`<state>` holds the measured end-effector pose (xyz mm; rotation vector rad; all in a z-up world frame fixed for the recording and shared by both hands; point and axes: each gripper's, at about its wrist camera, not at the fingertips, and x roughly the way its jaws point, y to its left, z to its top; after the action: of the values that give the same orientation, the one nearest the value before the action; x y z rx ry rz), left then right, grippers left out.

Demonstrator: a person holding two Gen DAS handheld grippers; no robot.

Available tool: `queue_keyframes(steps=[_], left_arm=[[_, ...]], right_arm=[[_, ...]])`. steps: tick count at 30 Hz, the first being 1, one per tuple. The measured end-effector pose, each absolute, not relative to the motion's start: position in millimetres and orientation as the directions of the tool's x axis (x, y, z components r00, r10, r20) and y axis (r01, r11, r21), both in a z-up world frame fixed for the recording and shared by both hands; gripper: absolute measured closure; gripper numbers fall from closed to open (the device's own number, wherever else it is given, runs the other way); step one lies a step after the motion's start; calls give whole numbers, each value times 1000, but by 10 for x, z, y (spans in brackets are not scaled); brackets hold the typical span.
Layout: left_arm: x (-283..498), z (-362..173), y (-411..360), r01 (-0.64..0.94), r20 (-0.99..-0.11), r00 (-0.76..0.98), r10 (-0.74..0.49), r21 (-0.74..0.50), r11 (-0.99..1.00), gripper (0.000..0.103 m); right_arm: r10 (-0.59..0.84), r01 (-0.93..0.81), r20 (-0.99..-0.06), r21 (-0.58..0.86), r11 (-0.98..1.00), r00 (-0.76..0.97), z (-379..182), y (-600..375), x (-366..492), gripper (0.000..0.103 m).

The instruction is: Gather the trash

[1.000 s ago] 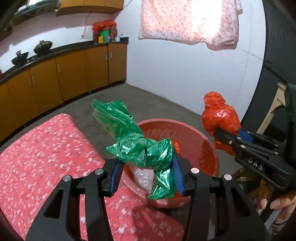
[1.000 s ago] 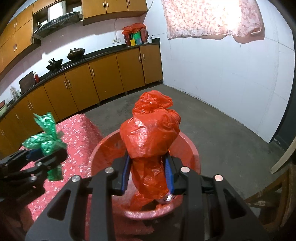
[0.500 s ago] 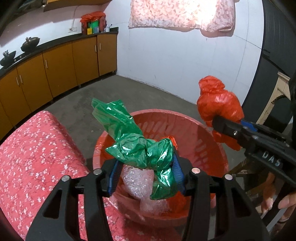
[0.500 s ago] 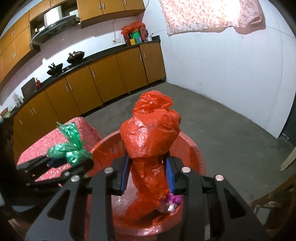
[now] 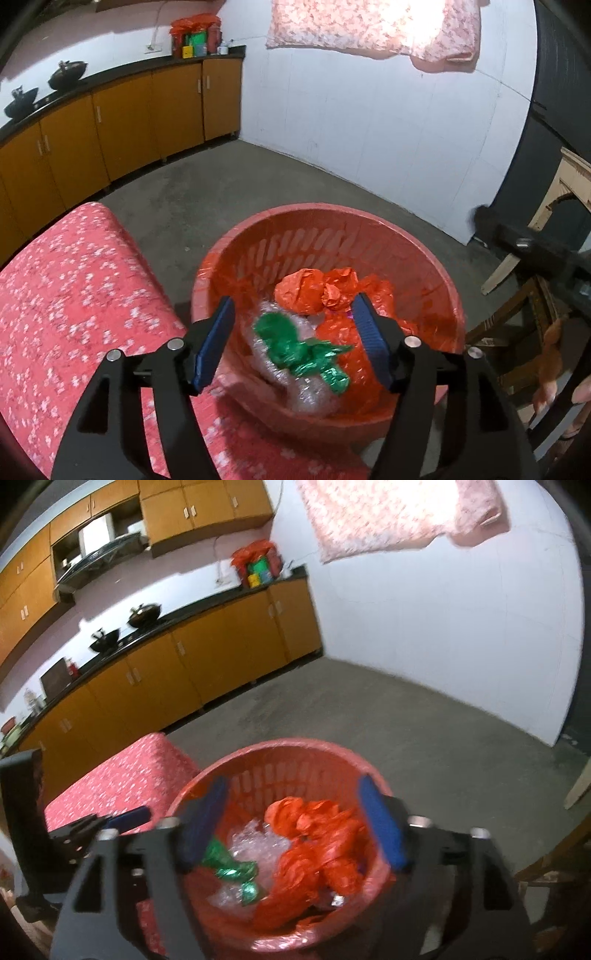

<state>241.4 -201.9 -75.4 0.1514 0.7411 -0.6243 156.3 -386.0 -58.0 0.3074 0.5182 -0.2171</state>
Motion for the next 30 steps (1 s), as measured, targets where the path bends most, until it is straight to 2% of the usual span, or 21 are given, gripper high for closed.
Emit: queue_keyframes(steps=[1,4,10,15,19,30], left_arm=[[2384,-722,-1939,567,-662,585,-468,-78,820,29],[2252,-611,-1679,520,-624,647,-438,-59,852,19],[1835,-358,-1067,382,-551,773,-315,8,924,6],[1291,-168,-553,242,-481,861,-167,97,965,2],[928,-77,-206,149,-437,894,-96,88,985,2],[379,80,182,102,-392,918,-67,69,992,2]], right_arm=[[-164,299,-491,211,931,856,-532,-3831,1486,4],[-231,321,-443,138,937,866,-403,-3719,1316,4],[-316,364,-451,22,931,835,-242,-3399,1062,4],[-322,378,-425,53,924,846,-146,-3080,703,4],[-347,384,-388,20,923,854,-77,-2732,426,4],[-148,210,-422,105,972,895,8,-2218,32,4]])
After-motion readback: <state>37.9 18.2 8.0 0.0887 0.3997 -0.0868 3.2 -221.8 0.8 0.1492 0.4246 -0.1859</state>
